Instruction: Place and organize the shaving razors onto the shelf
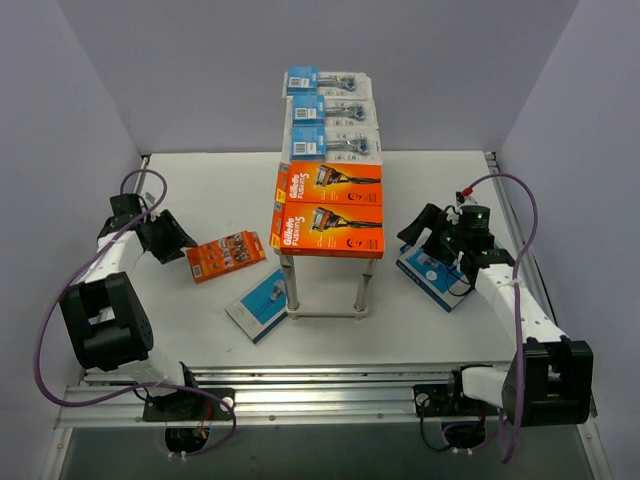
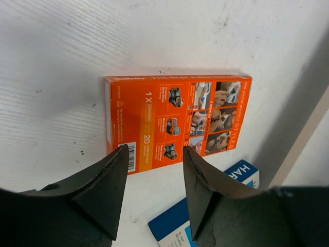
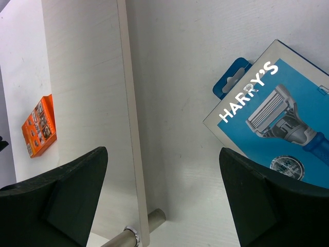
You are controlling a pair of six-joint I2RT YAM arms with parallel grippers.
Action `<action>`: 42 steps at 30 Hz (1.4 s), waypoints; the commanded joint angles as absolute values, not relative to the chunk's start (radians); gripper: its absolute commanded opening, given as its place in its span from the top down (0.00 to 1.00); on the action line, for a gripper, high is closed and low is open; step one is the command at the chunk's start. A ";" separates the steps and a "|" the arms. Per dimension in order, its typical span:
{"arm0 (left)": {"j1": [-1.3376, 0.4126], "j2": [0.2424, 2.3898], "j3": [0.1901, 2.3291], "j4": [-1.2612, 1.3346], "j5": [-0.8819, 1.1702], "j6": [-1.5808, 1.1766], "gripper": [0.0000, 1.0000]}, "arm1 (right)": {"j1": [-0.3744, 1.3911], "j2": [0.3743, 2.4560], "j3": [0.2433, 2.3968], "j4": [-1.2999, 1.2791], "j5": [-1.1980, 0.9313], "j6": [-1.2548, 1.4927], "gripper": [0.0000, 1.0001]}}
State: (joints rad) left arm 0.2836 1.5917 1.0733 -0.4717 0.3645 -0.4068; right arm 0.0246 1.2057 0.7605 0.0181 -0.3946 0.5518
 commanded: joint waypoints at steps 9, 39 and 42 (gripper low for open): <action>0.170 1.632 1.151 -0.517 0.092 -0.273 0.29 | 0.021 1.229 0.719 0.061 -0.460 0.519 0.11; 0.166 1.875 1.120 -0.468 0.231 -0.377 0.98 | 0.018 1.302 0.765 0.127 -0.534 0.538 0.11; 0.201 1.842 1.101 -0.434 0.314 -0.417 0.98 | 0.018 1.305 0.772 0.120 -0.534 0.538 0.11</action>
State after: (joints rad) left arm 0.1822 1.8175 1.1465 -0.4808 0.2436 -0.3786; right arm 0.0246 1.3018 0.7280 0.1089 -0.5152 0.5488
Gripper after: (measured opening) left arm 0.538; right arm 0.887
